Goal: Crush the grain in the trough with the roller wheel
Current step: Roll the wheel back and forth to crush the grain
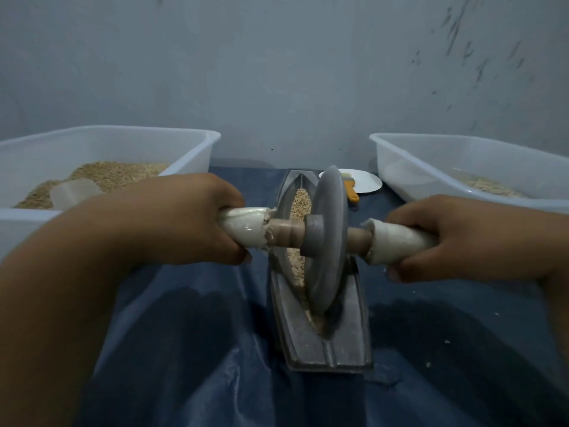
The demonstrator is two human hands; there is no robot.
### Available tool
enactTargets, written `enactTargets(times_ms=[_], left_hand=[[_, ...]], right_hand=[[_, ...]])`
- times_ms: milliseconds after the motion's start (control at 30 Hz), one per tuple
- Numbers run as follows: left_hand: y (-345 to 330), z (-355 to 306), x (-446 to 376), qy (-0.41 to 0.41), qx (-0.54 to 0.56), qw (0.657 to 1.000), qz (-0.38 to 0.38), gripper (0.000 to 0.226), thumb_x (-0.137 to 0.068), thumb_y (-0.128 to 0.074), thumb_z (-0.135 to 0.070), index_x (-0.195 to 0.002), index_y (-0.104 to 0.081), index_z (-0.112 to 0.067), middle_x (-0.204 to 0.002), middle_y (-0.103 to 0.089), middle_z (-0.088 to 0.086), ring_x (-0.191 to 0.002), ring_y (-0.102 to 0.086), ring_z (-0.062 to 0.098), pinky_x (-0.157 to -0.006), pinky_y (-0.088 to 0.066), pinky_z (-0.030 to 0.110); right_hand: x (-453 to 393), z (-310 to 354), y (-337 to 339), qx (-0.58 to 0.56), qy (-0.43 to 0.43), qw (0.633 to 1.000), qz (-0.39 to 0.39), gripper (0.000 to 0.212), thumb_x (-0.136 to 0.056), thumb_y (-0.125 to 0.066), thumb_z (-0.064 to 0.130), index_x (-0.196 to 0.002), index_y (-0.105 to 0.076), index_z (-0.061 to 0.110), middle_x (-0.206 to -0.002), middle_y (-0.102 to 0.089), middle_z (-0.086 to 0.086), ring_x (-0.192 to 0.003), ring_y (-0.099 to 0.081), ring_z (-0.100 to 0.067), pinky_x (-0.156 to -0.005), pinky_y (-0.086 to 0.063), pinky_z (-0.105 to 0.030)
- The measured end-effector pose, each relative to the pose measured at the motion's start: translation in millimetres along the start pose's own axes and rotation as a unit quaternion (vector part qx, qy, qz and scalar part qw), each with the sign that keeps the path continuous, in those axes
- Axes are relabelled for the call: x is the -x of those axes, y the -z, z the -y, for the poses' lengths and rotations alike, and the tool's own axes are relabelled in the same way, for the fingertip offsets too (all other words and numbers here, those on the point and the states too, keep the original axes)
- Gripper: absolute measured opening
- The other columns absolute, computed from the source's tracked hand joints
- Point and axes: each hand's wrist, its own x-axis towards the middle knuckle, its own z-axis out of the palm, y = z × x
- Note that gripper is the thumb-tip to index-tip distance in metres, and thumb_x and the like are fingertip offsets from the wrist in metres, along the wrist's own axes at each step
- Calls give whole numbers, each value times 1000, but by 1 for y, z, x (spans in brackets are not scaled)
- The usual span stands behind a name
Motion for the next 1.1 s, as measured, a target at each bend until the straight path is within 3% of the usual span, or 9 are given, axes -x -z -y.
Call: enactTargets(times_ms=[100,233,300,500,567,767,900,967,1100], left_hand=[[7,0,5,-12,2,1000,7,44,-46,-62,-68,-83,-61,-45,-70,-61,-27,-64,-57,-5,-50,-38,24],[-10,-6,-11,30,2,998,-46,26,-67,-76,-50,-76,-59,-33,-68,-58,-11,-63,-52,4,-54,-33,25],[-17,-5,-15,36,-4,998,-46,25,-72,-76,-46,-81,-58,-31,-76,-57,-11,-70,-52,5,-59,-37,27],[6,5,3,-2,20,999,34,45,-45,-65,-68,-82,-62,-43,-66,-62,-19,-57,-58,3,-57,-50,30],[9,5,6,-7,20,999,43,50,-40,-59,-71,-84,-61,-47,-65,-61,-22,-57,-58,0,-55,-50,31],[-15,-3,-15,43,-7,998,-55,26,-69,-75,-47,-76,-55,-32,-75,-56,-12,-72,-53,7,-57,-34,27],[-7,2,-9,31,2,999,-7,31,-62,-77,-52,-82,-61,-33,-71,-60,-11,-66,-55,3,-57,-39,26],[3,5,0,12,18,999,26,38,-52,-73,-61,-83,-62,-41,-70,-63,-17,-62,-57,2,-57,-45,26],[0,5,-3,14,16,1000,16,35,-55,-73,-58,-84,-62,-42,-72,-62,-18,-62,-57,1,-57,-43,25]], right_hand=[[4,-1,4,-21,14,999,25,47,-52,-73,66,-93,-65,44,-77,-69,11,-64,-64,-3,-60,-48,-24],[-20,-3,-15,43,1,990,-131,28,-68,-80,45,-87,-64,34,-78,-64,7,-70,-58,-7,-62,-45,-30],[-25,0,-21,70,-6,986,-153,27,-72,-79,41,-89,-61,31,-81,-62,7,-74,-57,-9,-67,-46,-32],[3,0,1,-73,9,997,35,39,-52,-79,64,-83,-68,45,-65,-67,10,-55,-60,-2,-50,-44,-14],[5,-1,3,-94,14,995,44,39,-51,-79,63,-83,-69,43,-65,-67,8,-55,-60,-2,-50,-44,-13],[-25,0,-22,60,-15,983,-174,26,-71,-80,43,-86,-62,33,-77,-62,8,-72,-58,-9,-70,-50,-37],[-12,-4,-8,3,-18,998,-62,35,-60,-80,54,-89,-67,40,-77,-67,13,-69,-62,-5,-63,-49,-23],[1,-4,0,-21,-12,1000,2,53,-50,-76,68,-96,-67,45,-81,-70,13,-71,-65,-4,-66,-53,-28],[-5,-7,-3,-32,-2,999,-22,49,-51,-78,65,-95,-67,46,-80,-69,14,-71,-64,-3,-64,-51,-28]])
